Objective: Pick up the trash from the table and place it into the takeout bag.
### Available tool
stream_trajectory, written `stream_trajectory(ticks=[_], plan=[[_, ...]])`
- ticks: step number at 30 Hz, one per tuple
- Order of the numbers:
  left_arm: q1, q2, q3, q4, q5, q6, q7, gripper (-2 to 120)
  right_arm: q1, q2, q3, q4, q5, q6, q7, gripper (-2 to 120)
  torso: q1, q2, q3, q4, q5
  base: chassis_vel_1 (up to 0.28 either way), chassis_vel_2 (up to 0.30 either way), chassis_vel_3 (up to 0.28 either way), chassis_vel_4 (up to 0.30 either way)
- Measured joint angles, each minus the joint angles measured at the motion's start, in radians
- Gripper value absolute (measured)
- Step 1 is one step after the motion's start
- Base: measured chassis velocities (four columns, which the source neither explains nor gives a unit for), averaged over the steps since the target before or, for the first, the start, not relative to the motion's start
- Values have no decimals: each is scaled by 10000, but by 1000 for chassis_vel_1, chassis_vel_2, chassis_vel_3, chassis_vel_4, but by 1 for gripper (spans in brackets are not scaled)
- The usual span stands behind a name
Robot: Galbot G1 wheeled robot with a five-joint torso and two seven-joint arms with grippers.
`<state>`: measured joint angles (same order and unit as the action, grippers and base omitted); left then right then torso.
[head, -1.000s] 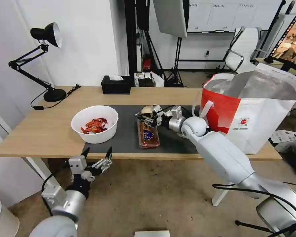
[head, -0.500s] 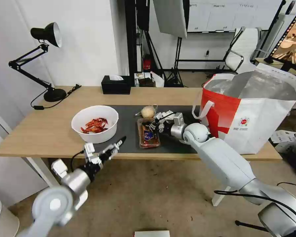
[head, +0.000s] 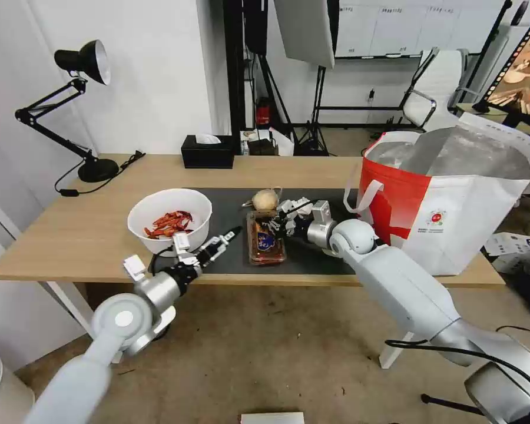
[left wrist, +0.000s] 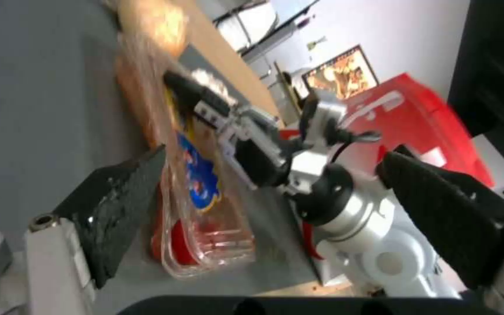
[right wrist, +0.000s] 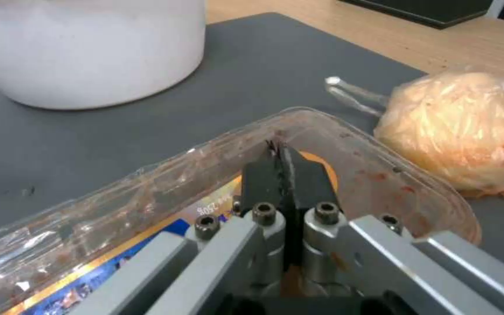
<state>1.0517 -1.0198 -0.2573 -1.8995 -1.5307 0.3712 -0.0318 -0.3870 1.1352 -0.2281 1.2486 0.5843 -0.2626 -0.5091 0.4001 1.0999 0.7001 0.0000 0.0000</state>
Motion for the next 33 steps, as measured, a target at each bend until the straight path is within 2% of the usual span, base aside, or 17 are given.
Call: stream_trajectory(ticks=[10,16,28,31,33], plan=[[-1098,-87,820,1014,23,17,-142,100,-19,-17,31,110,29,18,23,0,0,0,-1,0,1,0,0,0,0],[-1592,-407,1278,1730,193,73,-409,100,-36,-32,38,179,41,18,44,0,0,0,0,0,1,0,0,0,0],[-2003,-779,1581,2323,491,38,-457,100,-56,-67,75,183,58,18,77,0,-3,3,-4,2,3,0,0,0,0],[-2016,-812,1609,2354,524,33,-532,96,-58,-83,81,183,68,19,86,0,-4,3,-4,3,4,0,0,0,0],[-2018,-831,1647,2394,600,33,-634,85,-59,-91,93,183,100,18,121,0,-4,3,-4,5,3,0,0,0,0]])
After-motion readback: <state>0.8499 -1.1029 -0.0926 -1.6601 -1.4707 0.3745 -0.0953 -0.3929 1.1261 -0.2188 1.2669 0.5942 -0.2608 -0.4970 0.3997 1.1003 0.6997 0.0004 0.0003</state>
